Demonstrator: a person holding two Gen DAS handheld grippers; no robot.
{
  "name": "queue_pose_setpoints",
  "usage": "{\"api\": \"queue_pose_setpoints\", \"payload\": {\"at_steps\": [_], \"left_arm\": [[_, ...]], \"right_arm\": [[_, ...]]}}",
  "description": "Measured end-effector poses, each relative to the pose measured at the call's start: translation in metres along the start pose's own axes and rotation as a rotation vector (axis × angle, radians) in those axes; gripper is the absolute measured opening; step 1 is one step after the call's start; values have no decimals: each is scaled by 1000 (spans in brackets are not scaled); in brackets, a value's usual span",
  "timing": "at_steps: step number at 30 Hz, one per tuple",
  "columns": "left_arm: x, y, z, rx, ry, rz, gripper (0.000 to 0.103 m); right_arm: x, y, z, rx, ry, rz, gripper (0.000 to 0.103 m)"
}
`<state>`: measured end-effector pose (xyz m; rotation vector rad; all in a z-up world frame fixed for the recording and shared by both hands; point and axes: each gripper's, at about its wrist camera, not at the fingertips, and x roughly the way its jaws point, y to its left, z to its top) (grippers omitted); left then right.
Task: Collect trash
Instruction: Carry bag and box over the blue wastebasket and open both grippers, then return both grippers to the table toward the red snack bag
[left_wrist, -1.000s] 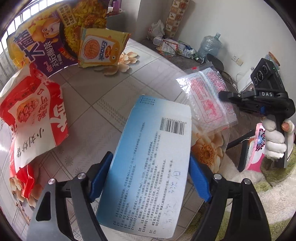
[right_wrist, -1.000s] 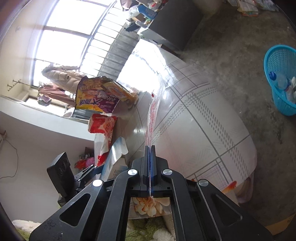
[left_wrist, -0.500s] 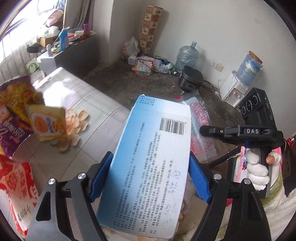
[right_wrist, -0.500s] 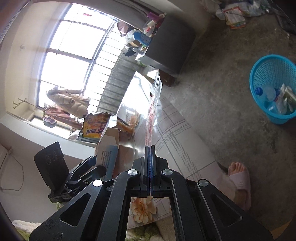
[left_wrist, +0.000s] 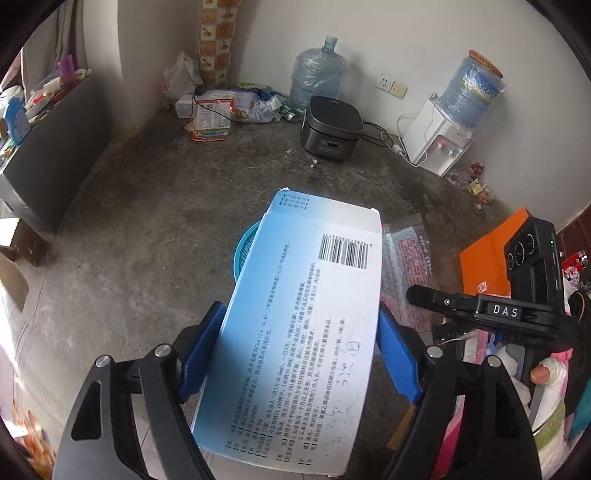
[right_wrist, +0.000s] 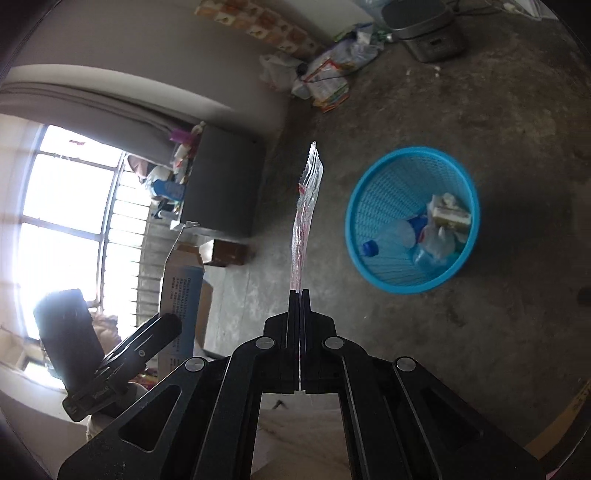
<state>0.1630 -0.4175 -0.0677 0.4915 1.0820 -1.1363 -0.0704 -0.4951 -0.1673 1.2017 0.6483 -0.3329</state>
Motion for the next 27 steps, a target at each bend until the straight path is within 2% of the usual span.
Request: {"api": "queue_pose_setpoints", "payload": {"at_steps": [2,4,5,6,8,11,14,20,25,27], "left_arm": [[30,-7,16,15,16,14,78],[60,-13,31,31,32,47,83],[73,-15,38,35,37,71,85],[81,-16,43,39,32,82,85],[94,-17,54,32,5,77,85],[96,-16,64,-7,-24,61,85],[79,-13,64,-26,-58,28,85],[15,-4,46,-23,-169,20,85],[-60,10,11,-75,-319,32,91],[-89,16,-6,-109,-362,62,95]], "right_arm": [[9,-13,14,19,-10,-37,0],[27,-22,29,38,-17,-80,5],[37,-29,34,48,-14,-118,16],[47,-35,39,59,-6,-146,36],[69,-48,47,62,5,-184,46],[85,-67,49,83,16,-279,46],[80,-74,42,120,2,-260,47],[48,-51,28,69,-68,-264,49],[22,-4,21,-90,-155,-320,53],[9,16,14,-163,-200,-325,61]]}}
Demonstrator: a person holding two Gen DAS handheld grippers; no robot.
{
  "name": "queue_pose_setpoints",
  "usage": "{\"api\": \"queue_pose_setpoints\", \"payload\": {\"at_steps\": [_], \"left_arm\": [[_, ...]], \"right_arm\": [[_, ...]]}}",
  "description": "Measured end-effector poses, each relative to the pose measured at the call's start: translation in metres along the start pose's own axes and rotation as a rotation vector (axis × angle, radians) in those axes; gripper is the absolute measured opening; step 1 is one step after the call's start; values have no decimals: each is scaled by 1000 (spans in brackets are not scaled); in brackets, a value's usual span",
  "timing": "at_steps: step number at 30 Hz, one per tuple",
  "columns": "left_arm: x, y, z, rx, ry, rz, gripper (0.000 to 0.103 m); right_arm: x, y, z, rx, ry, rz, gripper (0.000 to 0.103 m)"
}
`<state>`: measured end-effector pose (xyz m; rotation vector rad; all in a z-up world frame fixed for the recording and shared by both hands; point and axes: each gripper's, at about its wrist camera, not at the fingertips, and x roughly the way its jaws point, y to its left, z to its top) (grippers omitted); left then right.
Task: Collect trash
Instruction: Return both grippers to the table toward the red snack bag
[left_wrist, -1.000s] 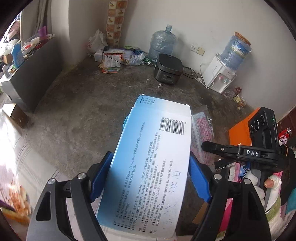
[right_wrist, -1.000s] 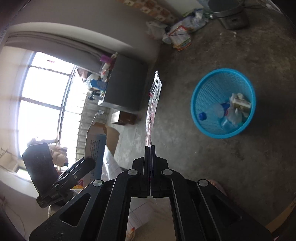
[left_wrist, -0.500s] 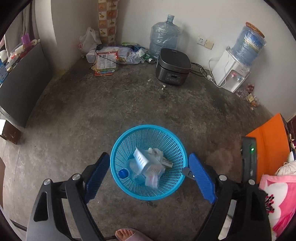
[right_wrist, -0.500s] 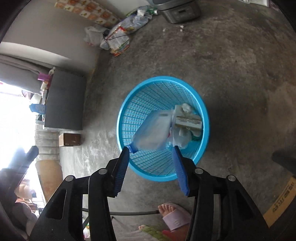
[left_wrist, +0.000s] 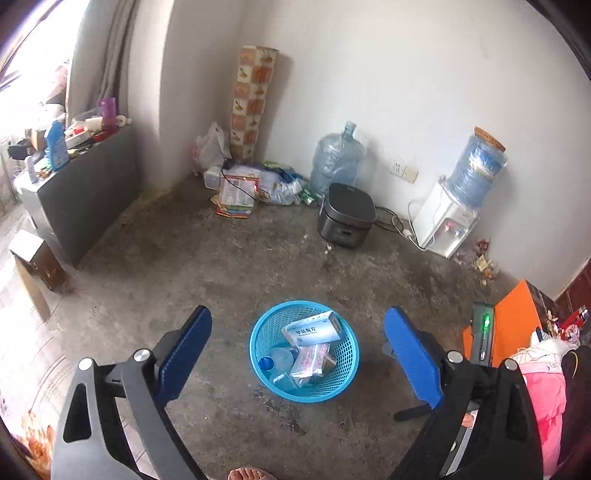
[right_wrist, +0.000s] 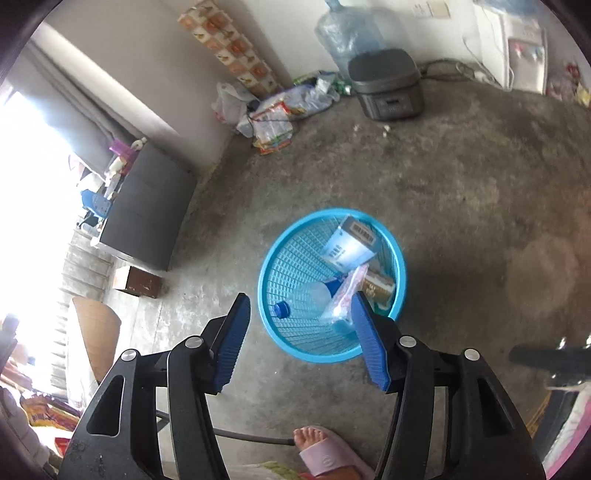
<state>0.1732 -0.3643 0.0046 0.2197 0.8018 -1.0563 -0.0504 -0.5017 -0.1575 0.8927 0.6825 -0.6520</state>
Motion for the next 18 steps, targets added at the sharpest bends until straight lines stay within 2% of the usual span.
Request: {"api": "queue_pose_setpoints", "payload": {"at_steps": [5,8,10,15,18], "left_arm": [[-75,21,-20,-69,-108,119,97],[-119,31,-39,-64,-162,199,97],[-147,39,-52,-59,-175,226,97],[-222,65,-93,-105,-260,304,97],[-264,88,-123,-146,-292,353,97]], "right_arm": [[-54,46,-11,-184,-161,9,78],[-77,71,-23,-293,-231,25,88],[-93,89,-33,-378,-279,32,94],[-126,129,-63,-535,-400,69,95],[-133,148,-76,-587,-397,146,95]]}}
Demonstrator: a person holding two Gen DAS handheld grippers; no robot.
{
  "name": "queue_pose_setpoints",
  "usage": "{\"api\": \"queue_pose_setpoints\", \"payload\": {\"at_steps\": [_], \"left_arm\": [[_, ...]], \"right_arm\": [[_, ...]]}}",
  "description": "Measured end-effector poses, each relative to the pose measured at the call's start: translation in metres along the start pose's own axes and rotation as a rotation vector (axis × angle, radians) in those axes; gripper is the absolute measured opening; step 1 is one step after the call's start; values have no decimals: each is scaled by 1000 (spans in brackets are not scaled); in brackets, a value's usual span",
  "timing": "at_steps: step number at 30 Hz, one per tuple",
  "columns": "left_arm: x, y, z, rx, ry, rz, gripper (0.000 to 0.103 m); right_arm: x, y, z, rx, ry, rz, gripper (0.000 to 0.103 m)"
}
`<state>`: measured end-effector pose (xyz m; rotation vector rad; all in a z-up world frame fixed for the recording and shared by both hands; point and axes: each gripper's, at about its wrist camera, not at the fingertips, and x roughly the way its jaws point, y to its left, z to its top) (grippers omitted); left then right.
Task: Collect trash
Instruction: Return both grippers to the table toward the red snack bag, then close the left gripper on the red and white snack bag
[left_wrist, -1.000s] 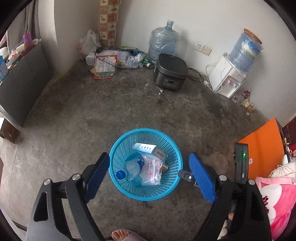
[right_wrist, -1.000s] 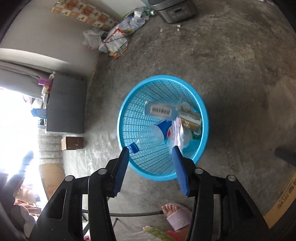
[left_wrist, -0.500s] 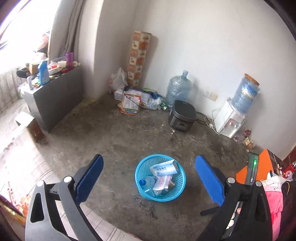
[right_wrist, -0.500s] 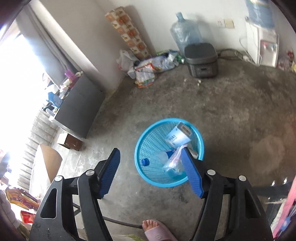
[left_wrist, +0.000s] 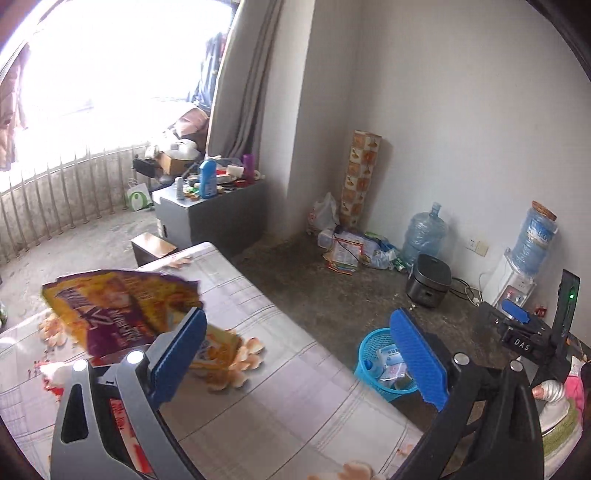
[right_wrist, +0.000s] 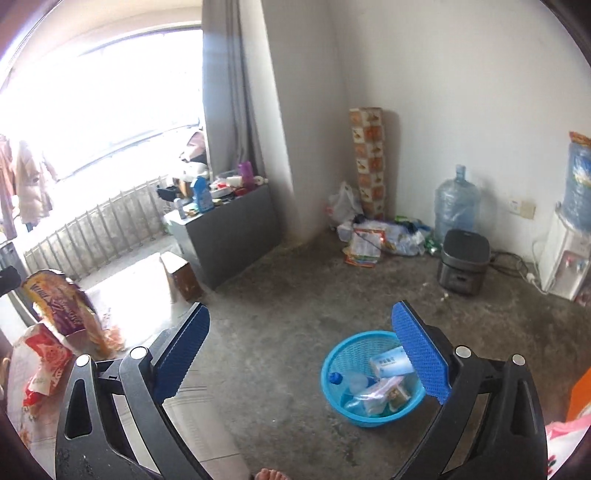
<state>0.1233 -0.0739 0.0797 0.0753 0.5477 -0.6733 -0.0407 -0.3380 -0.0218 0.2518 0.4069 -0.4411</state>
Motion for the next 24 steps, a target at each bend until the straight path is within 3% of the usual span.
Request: {"api": "queue_pose_setpoints", "payload": {"at_steps": [5,13,16,19,24], "left_arm": [[-62,70,-29,-72,-26,263,97],[-147,161,-90,-288,-9,501,97],[-154,183,-114,-366,34,514,95],[-150,199,-130,-408,67,505,86],[-123,234,-141,-509,111,429,71]], "right_arm": [[-1,43,-5,-26,34,195,95],[26,133,-21,-86,236,495,93],[34,162,-27,-86,316,585,89],[42,190,-37,-77,407,655,81],[52,237,-60,-45,560,731,74]]}}
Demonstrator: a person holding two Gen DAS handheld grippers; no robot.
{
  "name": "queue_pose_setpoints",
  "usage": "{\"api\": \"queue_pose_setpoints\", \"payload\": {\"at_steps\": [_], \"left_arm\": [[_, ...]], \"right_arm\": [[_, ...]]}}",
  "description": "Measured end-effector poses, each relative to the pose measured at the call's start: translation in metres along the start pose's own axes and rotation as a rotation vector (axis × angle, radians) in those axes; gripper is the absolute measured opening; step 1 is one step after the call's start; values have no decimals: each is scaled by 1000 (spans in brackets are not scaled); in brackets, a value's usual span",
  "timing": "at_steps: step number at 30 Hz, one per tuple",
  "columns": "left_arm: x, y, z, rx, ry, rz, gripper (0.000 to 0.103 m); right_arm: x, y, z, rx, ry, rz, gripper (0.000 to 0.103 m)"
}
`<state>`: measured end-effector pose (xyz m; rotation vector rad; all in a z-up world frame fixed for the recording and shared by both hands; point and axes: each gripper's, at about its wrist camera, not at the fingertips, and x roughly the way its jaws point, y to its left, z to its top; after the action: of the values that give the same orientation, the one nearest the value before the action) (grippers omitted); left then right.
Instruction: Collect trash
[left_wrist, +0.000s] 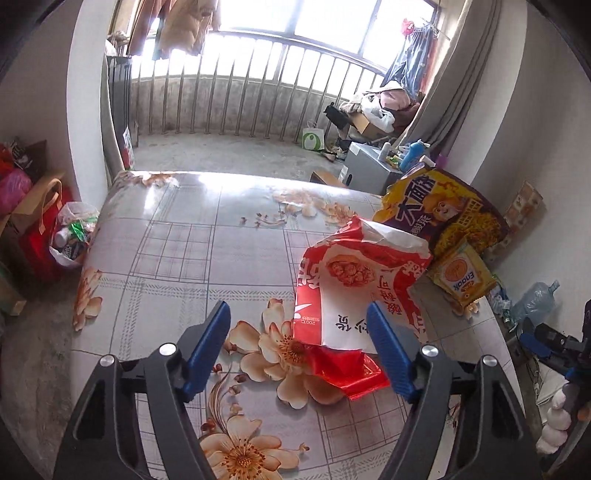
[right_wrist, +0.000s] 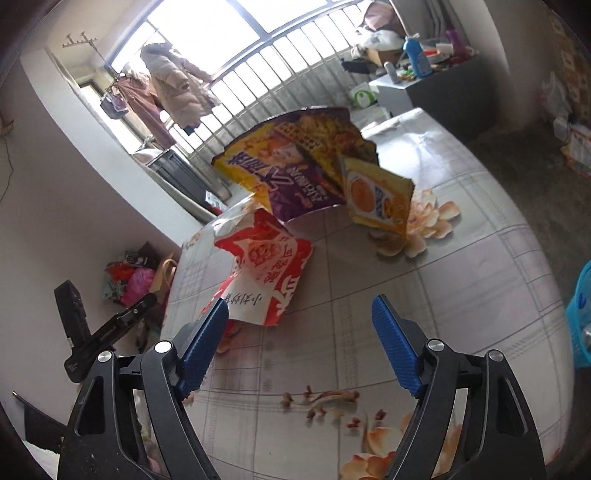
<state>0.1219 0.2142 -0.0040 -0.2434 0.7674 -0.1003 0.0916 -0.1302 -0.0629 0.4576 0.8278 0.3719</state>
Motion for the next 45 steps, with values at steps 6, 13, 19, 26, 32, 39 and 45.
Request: {"api": "queue_pose_setpoints", "payload": {"at_steps": [6,13,19,26,32,39,45], "left_arm": [[67,14,17,-75,145,-94,53],[120,16,17,-102,294,-162,28],[117,6,0,-62,323,-192,15],[87,-8,-39,-61,395,-302,12],[61,-57,-88,-11,520,-480,11],[37,-112,-121,159,583,-576,48],[8,-104,-99,255,394,-476,58]], "right_arm": [[67,4,3,70,132,27,66],[124,9,11,93,241,15,50],[133,13,5,90,290,22,28],[86,-8,-11,113,287,11,13],[36,-27,-19,76,220,-132,17],[-13,-75,-14,207,109,-230,56],[-64,-71,-30,173,92,-185,56]]}}
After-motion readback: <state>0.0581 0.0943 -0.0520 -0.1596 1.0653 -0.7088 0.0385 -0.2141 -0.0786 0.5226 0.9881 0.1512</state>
